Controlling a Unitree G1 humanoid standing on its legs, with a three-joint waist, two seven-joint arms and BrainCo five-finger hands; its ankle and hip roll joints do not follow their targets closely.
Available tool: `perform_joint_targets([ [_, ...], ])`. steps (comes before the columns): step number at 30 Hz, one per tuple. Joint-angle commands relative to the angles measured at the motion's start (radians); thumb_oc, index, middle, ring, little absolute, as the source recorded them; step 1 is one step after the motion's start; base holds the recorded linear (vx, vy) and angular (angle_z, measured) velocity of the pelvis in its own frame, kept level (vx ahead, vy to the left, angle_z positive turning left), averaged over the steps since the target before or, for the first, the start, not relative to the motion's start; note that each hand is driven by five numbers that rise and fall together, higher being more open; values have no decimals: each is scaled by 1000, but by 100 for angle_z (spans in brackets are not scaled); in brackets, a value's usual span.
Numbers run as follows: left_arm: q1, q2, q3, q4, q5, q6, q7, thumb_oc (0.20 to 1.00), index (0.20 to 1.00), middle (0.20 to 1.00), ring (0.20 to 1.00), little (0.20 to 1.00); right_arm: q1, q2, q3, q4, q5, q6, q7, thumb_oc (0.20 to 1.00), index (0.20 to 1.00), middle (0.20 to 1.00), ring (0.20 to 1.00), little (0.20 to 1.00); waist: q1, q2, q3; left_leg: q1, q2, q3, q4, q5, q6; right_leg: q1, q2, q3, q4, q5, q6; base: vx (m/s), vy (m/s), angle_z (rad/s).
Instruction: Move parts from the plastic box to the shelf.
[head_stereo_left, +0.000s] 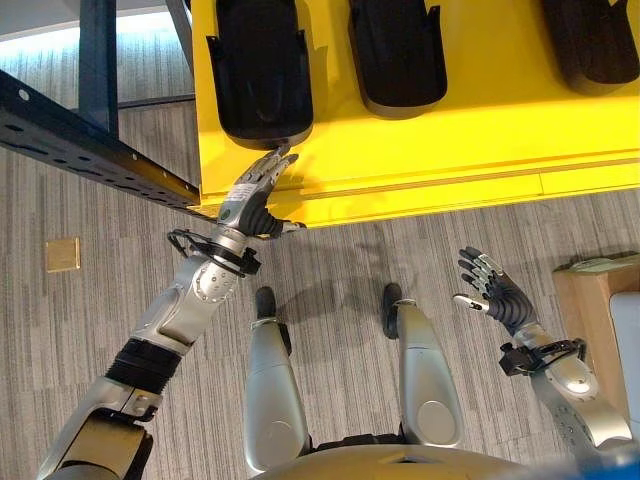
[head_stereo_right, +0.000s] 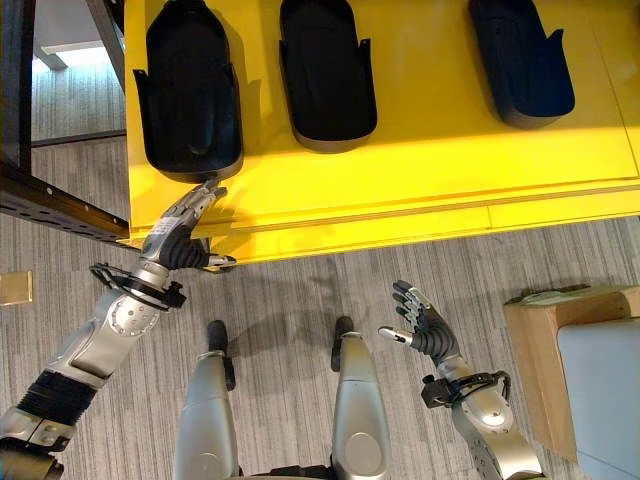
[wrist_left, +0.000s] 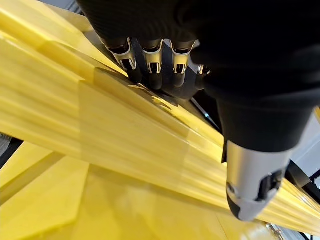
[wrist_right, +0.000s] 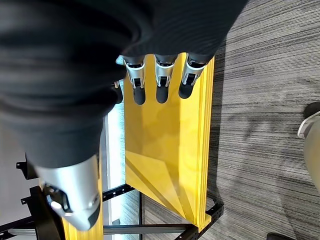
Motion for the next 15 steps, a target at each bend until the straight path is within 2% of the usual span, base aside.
perform_joint_targets([
  [1, 10, -4, -24, 65, 11, 29, 16, 1000, 1000, 1000, 1000, 1000, -20, 32, 3, -12, 34, -38, -2, 1000, 1000, 1000, 1000, 1000, -9, -14, -37, -37, 24, 43, 56, -39, 24, 63, -31, 35, -110, 89, 36, 20, 7, -4],
  [15, -26, -14, -19, 218, 20, 70, 53, 1000, 1000, 1000, 1000, 1000, -9, 19, -6, -11, 39, -30, 3, 1000, 1000, 1000, 1000, 1000, -17, -16, -47, -53, 26, 44, 77, -44, 23, 49, -31, 39, -94, 86, 34, 9, 5, -2],
])
